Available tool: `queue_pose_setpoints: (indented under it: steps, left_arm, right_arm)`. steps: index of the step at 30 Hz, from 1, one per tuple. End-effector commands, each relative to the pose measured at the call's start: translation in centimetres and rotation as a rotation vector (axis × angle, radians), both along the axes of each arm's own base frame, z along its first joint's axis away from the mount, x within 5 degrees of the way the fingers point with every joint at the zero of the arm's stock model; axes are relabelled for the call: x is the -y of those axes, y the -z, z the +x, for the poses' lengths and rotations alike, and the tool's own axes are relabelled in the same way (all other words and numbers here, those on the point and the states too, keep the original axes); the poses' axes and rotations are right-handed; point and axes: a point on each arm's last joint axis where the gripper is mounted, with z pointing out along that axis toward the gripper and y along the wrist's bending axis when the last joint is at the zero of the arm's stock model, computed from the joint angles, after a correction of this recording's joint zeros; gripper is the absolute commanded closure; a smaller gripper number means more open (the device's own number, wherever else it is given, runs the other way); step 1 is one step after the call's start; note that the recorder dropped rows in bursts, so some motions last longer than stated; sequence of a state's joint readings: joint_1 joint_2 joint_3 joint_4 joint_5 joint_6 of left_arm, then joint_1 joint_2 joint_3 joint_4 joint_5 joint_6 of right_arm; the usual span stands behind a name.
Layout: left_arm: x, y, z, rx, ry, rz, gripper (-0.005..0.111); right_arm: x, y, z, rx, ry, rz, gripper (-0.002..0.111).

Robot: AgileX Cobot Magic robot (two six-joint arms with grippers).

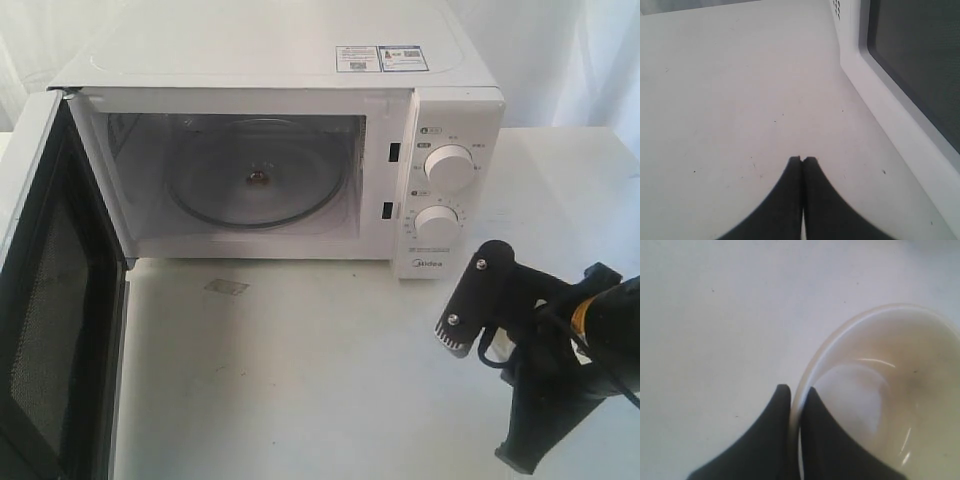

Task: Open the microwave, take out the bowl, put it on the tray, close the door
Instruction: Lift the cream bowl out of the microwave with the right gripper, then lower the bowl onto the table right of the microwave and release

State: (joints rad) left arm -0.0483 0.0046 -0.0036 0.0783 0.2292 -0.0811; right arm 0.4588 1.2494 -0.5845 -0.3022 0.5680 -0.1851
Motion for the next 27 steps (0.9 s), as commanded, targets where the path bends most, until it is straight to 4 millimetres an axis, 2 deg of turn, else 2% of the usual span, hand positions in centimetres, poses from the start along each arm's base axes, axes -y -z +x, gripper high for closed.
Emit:
queue_pose_setpoints:
  steps: [1, 6, 11, 16, 27]
  left_arm:
    - [0.0, 0.1, 0.0, 0.0, -0.001, -0.004, 0.107]
    - [0.0, 0.1, 0.0, 0.0, -0.001, -0.004, 0.107]
    - [0.0, 0.1, 0.0, 0.0, -0.001, -0.004, 0.107]
    - [0.0, 0.1, 0.0, 0.0, -0.001, -0.004, 0.107]
    - [0.0, 0.1, 0.0, 0.0, -0.001, -0.004, 0.107]
  right_arm:
    - [1.3, 0.8, -0.4, -0.044, 0.069, -0.021, 0.108]
    - [1.1, 1.8, -0.6, -0.053, 0.093, 0.028, 0.108]
    - [0.6, 3.2, 0.3, -0.051, 0.071, 0.046, 0.108]
    - [0.0, 3.7, 1.1, -0.014, 0.052, 0.082, 0.108]
    - [-0.3, 5.0, 1.5, -0.043, 0.045, 0.075, 0.108]
